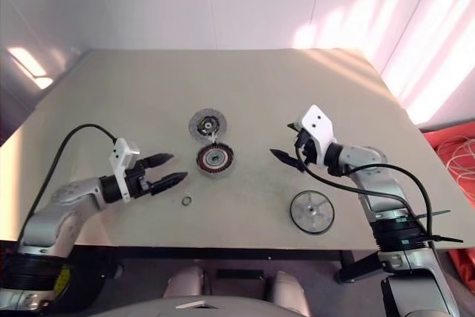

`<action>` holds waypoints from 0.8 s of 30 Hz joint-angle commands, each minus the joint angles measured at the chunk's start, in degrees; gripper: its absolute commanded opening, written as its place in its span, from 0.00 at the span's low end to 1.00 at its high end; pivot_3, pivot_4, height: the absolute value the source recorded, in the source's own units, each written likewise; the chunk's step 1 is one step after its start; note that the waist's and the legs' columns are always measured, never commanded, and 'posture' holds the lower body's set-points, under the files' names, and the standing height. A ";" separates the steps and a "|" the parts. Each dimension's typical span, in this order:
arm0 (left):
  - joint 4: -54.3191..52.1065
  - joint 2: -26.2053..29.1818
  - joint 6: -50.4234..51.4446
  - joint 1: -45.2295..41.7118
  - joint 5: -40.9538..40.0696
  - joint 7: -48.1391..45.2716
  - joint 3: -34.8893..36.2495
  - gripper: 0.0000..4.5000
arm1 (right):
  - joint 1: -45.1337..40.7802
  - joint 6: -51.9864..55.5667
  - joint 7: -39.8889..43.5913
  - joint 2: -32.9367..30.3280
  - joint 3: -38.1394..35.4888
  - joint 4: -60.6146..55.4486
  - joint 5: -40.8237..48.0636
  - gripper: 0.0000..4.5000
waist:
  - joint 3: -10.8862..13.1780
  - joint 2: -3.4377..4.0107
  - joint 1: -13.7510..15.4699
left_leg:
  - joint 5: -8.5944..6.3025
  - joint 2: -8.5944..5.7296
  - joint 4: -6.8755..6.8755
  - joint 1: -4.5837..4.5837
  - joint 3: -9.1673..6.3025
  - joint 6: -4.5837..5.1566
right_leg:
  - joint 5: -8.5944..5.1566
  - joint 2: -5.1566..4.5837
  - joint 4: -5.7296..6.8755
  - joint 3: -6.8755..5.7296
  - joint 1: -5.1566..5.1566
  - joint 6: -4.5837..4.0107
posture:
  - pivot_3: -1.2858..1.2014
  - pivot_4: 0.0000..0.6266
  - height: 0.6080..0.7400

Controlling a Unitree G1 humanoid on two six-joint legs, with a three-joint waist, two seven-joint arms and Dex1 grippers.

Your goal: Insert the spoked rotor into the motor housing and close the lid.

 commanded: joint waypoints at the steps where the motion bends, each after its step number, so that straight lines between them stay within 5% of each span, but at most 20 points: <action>1: -1.17 3.86 -0.98 -0.08 0.60 -4.00 0.43 0.99 | -1.27 -1.73 -0.56 0.42 -0.27 0.07 -0.28 0.99 | 0.00 0.01 -0.10 | 0.00 0.00 -0.01 0.02 0.00 0.00 | 0.00 0.00 0.00 0.00 0.01 0.00 | 0.52 0.00 1.00; 14: 7.03 1.96 -11.69 -6.07 12.37 -7.13 -10.89 0.99 | -2.36 -4.13 -1.39 1.02 -0.02 2.13 -2.15 0.99 | 0.00 0.02 -0.13 | 0.01 -0.01 -0.01 0.04 0.01 -0.02 | 0.00 0.00 0.01 0.03 0.04 -0.01 | 0.52 0.00 1.00; 24: 8.94 0.29 -12.25 -7.23 12.16 -7.43 -10.65 0.99 | -2.90 -4.67 -1.24 1.78 -0.75 1.15 -0.90 0.99 | 0.00 0.01 -0.16 | 0.02 -0.01 -0.01 0.07 0.02 -0.03 | 0.01 -0.01 0.04 0.03 0.05 -0.02 | 0.52 0.00 1.00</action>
